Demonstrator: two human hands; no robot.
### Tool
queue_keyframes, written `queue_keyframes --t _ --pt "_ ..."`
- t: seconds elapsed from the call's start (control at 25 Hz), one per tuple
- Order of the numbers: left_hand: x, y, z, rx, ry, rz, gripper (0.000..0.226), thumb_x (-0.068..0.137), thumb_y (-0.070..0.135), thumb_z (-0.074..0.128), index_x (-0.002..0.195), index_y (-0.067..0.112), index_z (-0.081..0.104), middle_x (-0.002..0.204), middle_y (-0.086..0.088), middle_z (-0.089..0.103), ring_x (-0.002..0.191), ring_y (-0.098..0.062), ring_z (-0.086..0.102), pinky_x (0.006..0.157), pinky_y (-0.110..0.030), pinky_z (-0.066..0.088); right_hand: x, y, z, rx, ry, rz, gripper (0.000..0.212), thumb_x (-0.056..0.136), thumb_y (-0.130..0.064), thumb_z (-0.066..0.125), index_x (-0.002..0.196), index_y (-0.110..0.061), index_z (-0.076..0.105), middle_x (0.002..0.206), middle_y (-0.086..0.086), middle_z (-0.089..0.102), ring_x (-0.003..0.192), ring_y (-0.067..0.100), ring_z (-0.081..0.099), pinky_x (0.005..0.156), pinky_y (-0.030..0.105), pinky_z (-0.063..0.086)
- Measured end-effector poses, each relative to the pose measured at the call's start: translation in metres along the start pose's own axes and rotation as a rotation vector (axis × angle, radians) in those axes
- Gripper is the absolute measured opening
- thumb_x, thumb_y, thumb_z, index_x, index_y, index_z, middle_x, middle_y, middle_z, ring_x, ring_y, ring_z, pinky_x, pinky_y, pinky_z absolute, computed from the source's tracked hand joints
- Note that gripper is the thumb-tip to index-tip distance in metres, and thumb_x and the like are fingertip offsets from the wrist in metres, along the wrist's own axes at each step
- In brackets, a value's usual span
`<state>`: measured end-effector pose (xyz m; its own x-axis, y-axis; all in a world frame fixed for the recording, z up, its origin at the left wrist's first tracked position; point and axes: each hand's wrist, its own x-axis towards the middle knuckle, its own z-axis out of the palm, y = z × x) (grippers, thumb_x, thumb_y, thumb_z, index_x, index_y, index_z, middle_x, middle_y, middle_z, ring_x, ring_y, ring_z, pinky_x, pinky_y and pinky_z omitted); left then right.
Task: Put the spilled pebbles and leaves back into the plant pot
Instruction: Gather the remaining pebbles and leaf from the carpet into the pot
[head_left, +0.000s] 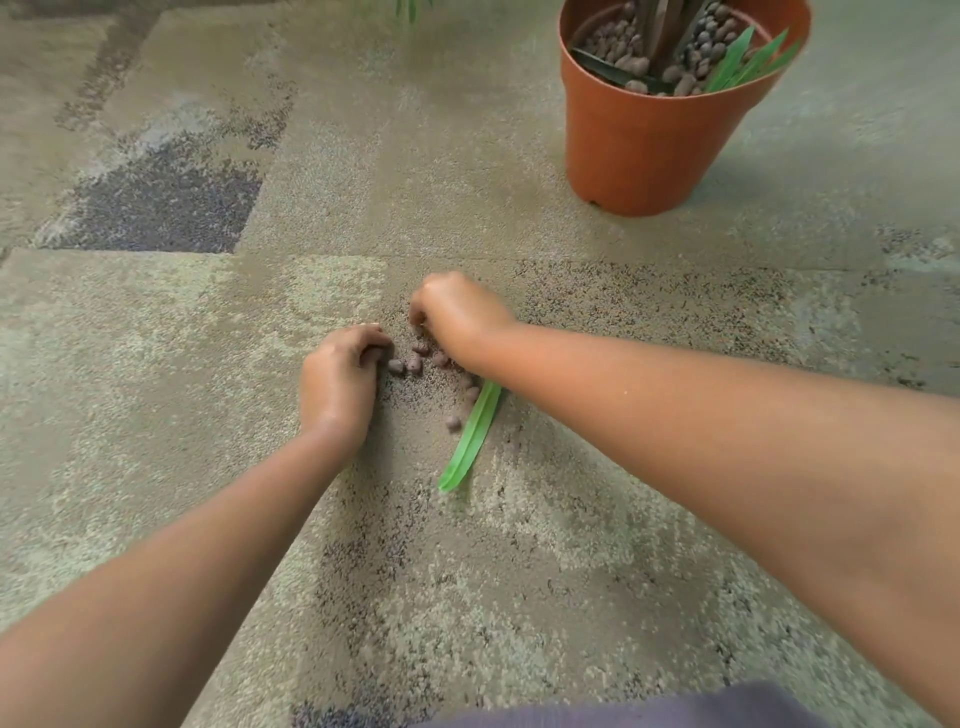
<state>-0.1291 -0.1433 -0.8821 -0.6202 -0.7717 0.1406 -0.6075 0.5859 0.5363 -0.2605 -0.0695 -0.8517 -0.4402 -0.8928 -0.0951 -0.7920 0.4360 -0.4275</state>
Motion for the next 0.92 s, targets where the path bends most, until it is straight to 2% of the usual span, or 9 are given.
queue_keyframes --t 0.08,0.2,0.32,0.4,0.48,0.56,0.6,0.72,0.92 --pt "-0.001 0.000 -0.001 0.002 0.002 -0.016 0.019 0.080 -0.002 0.057 0.088 0.010 0.070 0.106 -0.007 0.067 0.096 -0.020 0.060 0.084 -0.022 0.042 -0.002 0.005 -0.003 0.154 -0.007 0.086 0.023 0.086 0.000 0.054 0.098 -0.012 0.069 0.108 0.007 0.066 0.085 0.020 0.064 0.077 0.034 0.054" --pt "0.001 0.002 -0.002 0.004 0.007 -0.090 0.019 0.082 -0.001 0.055 0.083 0.013 0.068 0.102 -0.006 0.066 0.088 -0.015 0.054 0.079 -0.024 0.040 -0.008 0.017 -0.008 0.338 0.025 0.173 0.018 0.085 -0.003 0.061 0.094 -0.015 0.071 0.108 0.002 0.068 0.089 0.014 0.063 0.084 0.029 0.052" --pt "0.004 0.013 -0.003 -0.085 0.016 -0.275 0.025 0.084 0.001 0.051 0.081 0.021 0.067 0.096 -0.003 0.068 0.081 -0.018 0.059 0.066 -0.028 0.046 -0.016 0.032 -0.019 0.653 0.088 0.378 0.014 0.081 -0.007 0.066 0.088 -0.017 0.071 0.104 -0.002 0.069 0.084 0.007 0.062 0.081 0.022 0.051" --pt "0.004 0.022 -0.003 -0.250 0.057 -0.493 0.026 0.084 0.000 0.052 0.084 0.021 0.067 0.095 -0.003 0.070 0.071 -0.016 0.061 0.057 -0.027 0.047 -0.026 0.042 -0.027 1.015 0.091 0.588 0.015 0.080 -0.004 0.065 0.082 -0.018 0.069 0.106 0.003 0.068 0.085 0.012 0.064 0.074 0.023 0.055" --pt "0.002 0.033 -0.003 -0.510 0.106 -0.710 0.024 0.084 -0.003 0.054 0.084 0.017 0.067 0.092 -0.005 0.070 0.065 -0.010 0.061 0.052 -0.019 0.046 -0.038 0.049 -0.033 1.359 0.074 0.759 0.015 0.080 0.000 0.063 0.079 -0.014 0.066 0.105 0.010 0.066 0.084 0.016 0.064 0.062 0.020 0.056" --pt "-0.003 0.051 -0.007 -0.846 0.112 -0.879 0.022 0.084 -0.008 0.053 0.078 0.010 0.063 0.082 -0.006 0.065 0.054 -0.004 0.062 0.048 -0.013 0.047 -0.051 0.054 -0.037 1.541 0.079 0.846 0.014 0.081 0.003 0.060 0.082 -0.010 0.066 0.100 0.012 0.064 0.082 0.017 0.064 0.058 0.020 0.056" --pt "-0.005 0.061 -0.009 -0.973 0.094 -0.929 0.022 0.084 -0.010 0.052 0.076 0.009 0.061 0.080 -0.006 0.062 0.055 -0.005 0.063 0.049 -0.012 0.048 -0.056 0.057 -0.040 1.602 0.089 0.862 0.013 0.081 0.004 0.060 0.084 -0.008 0.066 0.097 0.013 0.063 0.080 0.018 0.063 0.060 0.021 0.056" --pt "-0.004 0.096 -0.017 -1.136 -0.013 -0.938 0.020 0.083 -0.009 0.052 0.075 0.007 0.060 0.084 -0.006 0.060 0.076 -0.013 0.060 0.065 -0.021 0.055 -0.067 0.063 -0.060 1.681 0.139 0.862 0.013 0.081 0.006 0.060 0.089 -0.003 0.066 0.090 0.013 0.063 0.079 0.018 0.063 0.065 0.024 0.057" --pt "0.060 0.171 -0.021 -1.274 -0.063 -0.859 0.020 0.087 -0.008 0.045 0.094 -0.003 0.063 0.091 -0.013 0.065 0.074 -0.016 0.063 0.074 -0.024 0.056 -0.051 0.083 -0.146 1.720 0.306 0.758 0.013 0.076 0.006 0.064 0.085 -0.002 0.068 0.091 0.014 0.066 0.078 0.019 0.066 0.057 0.023 0.058"
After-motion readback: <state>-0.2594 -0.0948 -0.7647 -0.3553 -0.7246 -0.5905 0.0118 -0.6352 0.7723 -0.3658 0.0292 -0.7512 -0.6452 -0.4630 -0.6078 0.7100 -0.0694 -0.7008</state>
